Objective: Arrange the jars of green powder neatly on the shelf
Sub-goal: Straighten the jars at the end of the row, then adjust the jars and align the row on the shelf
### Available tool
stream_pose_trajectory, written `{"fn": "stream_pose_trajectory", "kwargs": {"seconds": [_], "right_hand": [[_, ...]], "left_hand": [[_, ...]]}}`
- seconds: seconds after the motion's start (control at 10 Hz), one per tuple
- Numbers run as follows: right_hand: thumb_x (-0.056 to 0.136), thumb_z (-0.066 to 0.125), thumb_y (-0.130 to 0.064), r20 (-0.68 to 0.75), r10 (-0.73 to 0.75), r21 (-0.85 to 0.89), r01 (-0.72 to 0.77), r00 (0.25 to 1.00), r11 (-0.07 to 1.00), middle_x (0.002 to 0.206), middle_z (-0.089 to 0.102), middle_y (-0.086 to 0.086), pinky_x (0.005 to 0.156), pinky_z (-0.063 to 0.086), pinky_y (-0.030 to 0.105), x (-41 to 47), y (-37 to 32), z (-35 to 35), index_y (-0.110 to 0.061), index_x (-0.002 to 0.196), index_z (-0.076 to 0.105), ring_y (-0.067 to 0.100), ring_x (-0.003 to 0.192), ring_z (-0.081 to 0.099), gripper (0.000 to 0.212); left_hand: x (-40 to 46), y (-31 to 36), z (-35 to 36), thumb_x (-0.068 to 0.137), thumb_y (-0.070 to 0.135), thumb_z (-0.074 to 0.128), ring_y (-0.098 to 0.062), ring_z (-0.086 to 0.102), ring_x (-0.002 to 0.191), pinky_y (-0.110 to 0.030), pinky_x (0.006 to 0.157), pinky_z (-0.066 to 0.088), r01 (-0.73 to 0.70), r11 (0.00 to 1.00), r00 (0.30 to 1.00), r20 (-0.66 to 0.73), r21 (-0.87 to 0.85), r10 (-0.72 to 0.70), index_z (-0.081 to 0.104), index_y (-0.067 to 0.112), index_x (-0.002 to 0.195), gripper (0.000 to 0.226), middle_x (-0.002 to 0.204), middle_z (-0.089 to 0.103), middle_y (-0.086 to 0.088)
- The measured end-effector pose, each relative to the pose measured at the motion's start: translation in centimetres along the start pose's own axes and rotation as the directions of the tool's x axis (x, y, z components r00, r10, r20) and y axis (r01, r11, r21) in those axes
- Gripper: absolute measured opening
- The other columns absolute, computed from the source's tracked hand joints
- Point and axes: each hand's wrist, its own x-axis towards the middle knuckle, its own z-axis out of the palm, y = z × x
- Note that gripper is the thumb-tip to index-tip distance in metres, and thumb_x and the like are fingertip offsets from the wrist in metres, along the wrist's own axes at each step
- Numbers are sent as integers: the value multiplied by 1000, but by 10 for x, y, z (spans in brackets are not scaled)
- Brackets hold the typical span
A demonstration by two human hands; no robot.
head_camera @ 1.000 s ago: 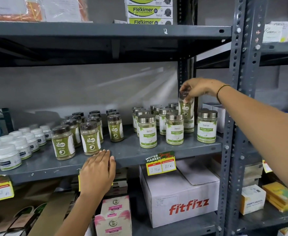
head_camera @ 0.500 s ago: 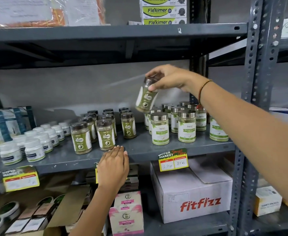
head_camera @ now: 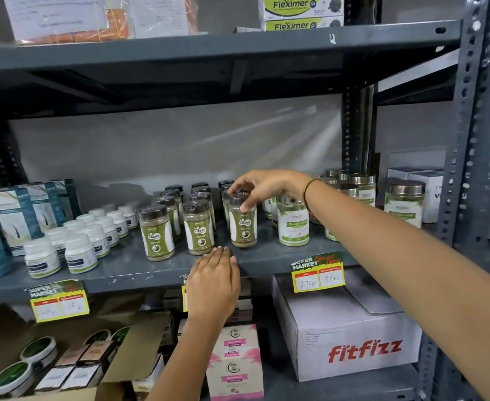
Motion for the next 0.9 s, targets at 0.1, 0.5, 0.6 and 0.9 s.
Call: {"fn": "stream_pose_trajectory", "kwargs": {"seconds": [0.1, 0.5, 0.6, 0.9], "right_hand": [[86, 72, -7, 36, 7, 12, -8, 999, 1000, 146, 48, 7, 108, 40, 34, 9, 1, 4, -15, 143, 49, 22, 131, 47, 62], [86, 73, -16, 14, 26, 6, -26, 1000, 1000, 155, 37, 8, 117, 30, 45, 14, 5, 17, -24, 147, 44, 26, 143, 35, 68], [86, 74, -20, -37, 14, 28, -13, 999, 1000, 155, 38, 7, 116, 30, 35, 4, 4, 17, -21, 151, 38, 24, 142, 37, 74], [87, 72, -26, -383, -38, -10, 37, 923, 999, 137, 58, 3, 108, 42, 38, -51, 12, -8, -22, 135, 58, 17, 124, 55, 50]], "left_hand": [[0, -1, 2, 95, 30, 39, -22, 62, 108, -37, 98, 44, 3, 1000, 1000, 1, 4, -3, 70, 7, 110, 41, 112, 69, -10], [0, -1, 2, 96, 30, 38, -22, 61, 110, -36, 100, 41, 7, 1000, 1000, -5, -20, -7, 68, 7, 112, 41, 114, 69, -9], [0, -2, 2, 97, 30, 38, -21, 61, 111, -36, 100, 41, -1, 1000, 1000, 11, -10, 1, 68, 8, 113, 41, 114, 69, -9], [1, 0, -7, 95, 29, 40, -22, 64, 105, -36, 96, 44, -14, 1000, 999, 38, 13, 14, 70, 6, 109, 40, 109, 70, -11]]}}
